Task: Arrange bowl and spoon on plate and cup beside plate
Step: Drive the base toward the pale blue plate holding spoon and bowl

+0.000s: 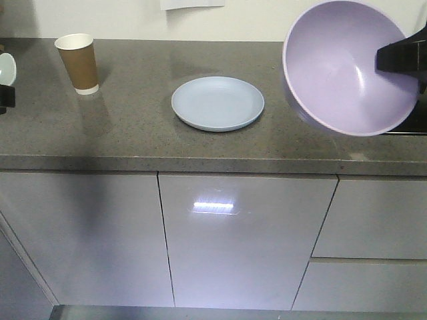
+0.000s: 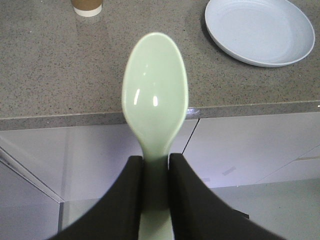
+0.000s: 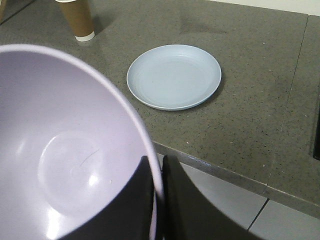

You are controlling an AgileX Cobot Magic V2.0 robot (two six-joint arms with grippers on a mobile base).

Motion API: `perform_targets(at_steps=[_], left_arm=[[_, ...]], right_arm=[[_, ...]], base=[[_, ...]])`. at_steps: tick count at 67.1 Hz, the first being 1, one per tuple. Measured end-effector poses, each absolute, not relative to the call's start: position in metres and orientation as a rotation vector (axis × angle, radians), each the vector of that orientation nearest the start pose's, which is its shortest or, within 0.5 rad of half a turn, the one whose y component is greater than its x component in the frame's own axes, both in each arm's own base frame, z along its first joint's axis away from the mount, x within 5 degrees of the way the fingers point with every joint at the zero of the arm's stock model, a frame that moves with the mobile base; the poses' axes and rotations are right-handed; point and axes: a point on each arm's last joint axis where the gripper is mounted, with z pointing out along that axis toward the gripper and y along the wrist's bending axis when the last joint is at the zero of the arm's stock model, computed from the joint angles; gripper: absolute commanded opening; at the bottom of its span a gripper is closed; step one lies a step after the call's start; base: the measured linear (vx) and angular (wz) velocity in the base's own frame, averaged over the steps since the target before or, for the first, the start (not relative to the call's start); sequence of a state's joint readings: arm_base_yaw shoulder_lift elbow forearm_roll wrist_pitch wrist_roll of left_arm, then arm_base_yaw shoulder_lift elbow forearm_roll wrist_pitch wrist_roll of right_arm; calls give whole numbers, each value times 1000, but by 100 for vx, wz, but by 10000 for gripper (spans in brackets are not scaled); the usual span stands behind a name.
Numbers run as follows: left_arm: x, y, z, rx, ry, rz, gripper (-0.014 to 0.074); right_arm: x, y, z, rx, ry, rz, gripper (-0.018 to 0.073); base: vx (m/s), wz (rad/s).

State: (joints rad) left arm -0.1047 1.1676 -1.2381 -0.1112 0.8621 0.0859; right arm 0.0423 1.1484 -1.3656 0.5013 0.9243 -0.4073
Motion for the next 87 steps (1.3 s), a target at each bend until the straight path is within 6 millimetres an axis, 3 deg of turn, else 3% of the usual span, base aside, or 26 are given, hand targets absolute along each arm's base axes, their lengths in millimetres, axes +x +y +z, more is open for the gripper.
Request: perform_targets(at_steps=[87], left_arm=[[236, -33, 400, 178, 2266, -144, -6]], right_arm=[[222, 44, 448, -368, 2071, 390, -4]], base=[[4, 0]])
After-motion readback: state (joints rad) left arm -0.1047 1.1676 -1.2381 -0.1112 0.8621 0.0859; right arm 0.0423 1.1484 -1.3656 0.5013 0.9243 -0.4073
